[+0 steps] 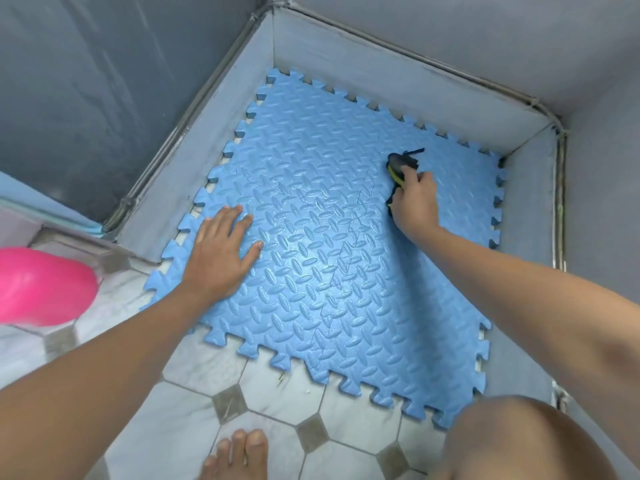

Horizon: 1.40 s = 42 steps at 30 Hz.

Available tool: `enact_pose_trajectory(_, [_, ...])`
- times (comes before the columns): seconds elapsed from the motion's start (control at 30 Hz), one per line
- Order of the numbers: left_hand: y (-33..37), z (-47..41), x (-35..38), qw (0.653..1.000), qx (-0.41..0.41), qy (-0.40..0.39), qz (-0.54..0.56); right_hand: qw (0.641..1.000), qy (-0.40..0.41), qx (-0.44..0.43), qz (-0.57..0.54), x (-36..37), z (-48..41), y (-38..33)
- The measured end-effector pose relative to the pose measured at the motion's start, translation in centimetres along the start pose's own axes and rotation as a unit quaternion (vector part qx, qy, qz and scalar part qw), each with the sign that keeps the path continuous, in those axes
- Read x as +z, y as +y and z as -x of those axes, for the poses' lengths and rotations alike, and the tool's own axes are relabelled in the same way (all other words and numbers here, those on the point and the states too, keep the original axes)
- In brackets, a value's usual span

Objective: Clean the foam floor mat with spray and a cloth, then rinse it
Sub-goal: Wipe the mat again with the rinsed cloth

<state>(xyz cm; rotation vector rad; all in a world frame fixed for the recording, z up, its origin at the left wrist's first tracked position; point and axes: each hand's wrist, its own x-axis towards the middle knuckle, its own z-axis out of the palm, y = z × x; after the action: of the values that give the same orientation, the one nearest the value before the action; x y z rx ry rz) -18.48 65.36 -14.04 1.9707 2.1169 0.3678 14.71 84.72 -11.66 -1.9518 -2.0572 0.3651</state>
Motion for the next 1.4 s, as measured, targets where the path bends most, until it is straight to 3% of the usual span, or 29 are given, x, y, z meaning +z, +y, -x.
enact_pose_trajectory(0.13, [-0.3,1.4,-1.6,1.000,-0.005,-0.022,-0.010,0.975,-0.086,-0.202,-0.030,2.7,8.1,-9.7])
enact_pose_trajectory(0.27, [-3.4,6.6,-3.0,0.998,-0.030,0.022,-0.050,0.885,-0.183,-0.428,-0.011,4.2,15.1,-11.6])
enact_pose_trajectory(0.33, [-5.2,8.8,-3.1,0.996,-0.058,0.019,-0.070,0.845,-0.205,-0.493,0.030,3.8,14.9,-10.0])
enact_pose_trajectory(0.43, [-6.6,9.9,-2.5,0.994,-0.049,0.020,-0.094,0.888,-0.163,-0.427,0.054,2.4,10.7,-7.2])
enact_pose_trajectory(0.57, [-6.4,9.9,-1.8,0.994,-0.049,0.030,-0.088,0.987,-0.006,-0.155,0.028,0.7,3.4,-3.0])
enact_pose_trajectory(0.67, [-6.3,10.0,-1.8,0.995,-0.056,0.029,-0.079,0.997,0.032,0.065,-0.012,1.7,-0.1,-4.1])
enact_pose_trajectory(0.7, [-6.2,10.0,-1.8,0.995,-0.060,0.025,-0.075,0.995,0.032,0.098,-0.017,2.5,-0.6,-5.6])
enact_pose_trajectory(0.77, [-6.1,10.0,-1.9,0.995,-0.065,0.026,-0.069,0.997,0.010,0.067,-0.033,4.1,-0.1,-10.0])
enact_pose_trajectory(0.93, [-5.9,10.0,-2.2,0.995,-0.079,0.031,-0.046,0.981,-0.062,-0.179,-0.038,8.3,6.8,-20.5])
enact_pose_trajectory(1.07, [-5.9,10.0,-2.0,0.995,-0.081,0.030,-0.046,0.905,-0.135,-0.403,-0.017,9.4,12.2,-23.4])
enact_pose_trajectory(1.13, [-6.1,10.0,-2.1,0.996,-0.080,0.024,-0.045,0.871,-0.157,-0.466,-0.005,9.0,12.7,-21.6])
enact_pose_trajectory(1.2, [-6.2,10.0,-2.2,0.996,-0.076,0.024,-0.046,0.867,-0.153,-0.474,0.004,7.7,11.4,-18.5])
enact_pose_trajectory(1.27, [-5.7,9.9,-2.4,0.995,-0.080,0.023,-0.052,0.888,-0.142,-0.437,0.016,5.7,9.1,-14.4])
enact_pose_trajectory(1.33, [-5.0,9.6,-2.6,0.993,-0.085,0.027,-0.077,0.928,-0.114,-0.354,0.026,3.3,6.2,-9.2])
enact_pose_trajectory(1.4, [-4.1,8.4,-2.9,0.991,-0.088,0.044,-0.095,0.977,-0.072,-0.199,0.025,0.7,3.7,-3.9])
